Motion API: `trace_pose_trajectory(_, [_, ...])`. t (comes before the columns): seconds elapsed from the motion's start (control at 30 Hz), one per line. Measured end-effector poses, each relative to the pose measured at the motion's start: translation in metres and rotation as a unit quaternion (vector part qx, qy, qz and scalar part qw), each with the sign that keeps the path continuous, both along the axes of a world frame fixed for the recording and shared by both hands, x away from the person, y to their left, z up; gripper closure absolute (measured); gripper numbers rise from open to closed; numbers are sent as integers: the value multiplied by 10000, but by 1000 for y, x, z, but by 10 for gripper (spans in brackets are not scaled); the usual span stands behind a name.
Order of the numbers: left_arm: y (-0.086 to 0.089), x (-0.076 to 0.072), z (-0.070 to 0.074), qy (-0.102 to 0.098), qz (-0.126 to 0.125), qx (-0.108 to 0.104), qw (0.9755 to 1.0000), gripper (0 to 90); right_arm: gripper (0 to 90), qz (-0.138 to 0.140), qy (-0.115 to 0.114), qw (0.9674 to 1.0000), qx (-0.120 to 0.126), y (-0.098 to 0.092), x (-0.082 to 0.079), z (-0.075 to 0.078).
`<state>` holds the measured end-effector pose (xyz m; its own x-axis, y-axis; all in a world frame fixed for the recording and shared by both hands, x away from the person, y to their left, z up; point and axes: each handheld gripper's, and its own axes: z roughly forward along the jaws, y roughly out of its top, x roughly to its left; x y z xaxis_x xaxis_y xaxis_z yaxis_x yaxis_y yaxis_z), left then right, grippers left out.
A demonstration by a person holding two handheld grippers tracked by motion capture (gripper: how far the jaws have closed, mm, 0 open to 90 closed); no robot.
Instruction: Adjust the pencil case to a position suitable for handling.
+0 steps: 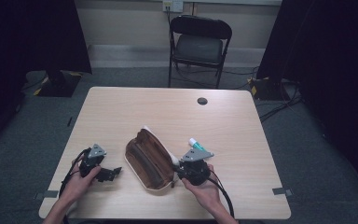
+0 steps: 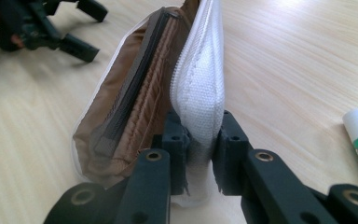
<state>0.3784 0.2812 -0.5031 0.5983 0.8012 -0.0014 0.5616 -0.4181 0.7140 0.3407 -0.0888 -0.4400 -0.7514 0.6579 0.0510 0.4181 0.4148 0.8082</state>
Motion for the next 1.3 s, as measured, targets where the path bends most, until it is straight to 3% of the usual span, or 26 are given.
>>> trace_pose_trajectory(0.2, [0,0,0,-2,2,-8,10000,0,783,404,18,9992,-7,-18,-18,5])
trace_pose_trajectory(0.37, [0,0,0,-2,1,-11,10000,0,777,255,41,9996,-79,-28,-12,-1])
trace_pose_trajectory(0.67, [0,0,0,-2,-3,-3,10000,0,742,-200,-141,9996,-130,-35,24,-5])
trace_pose_trajectory(1.3, [0,0,0,1,-2,-2,10000,0,696,-471,-162,9987,-48,-28,67,-4])
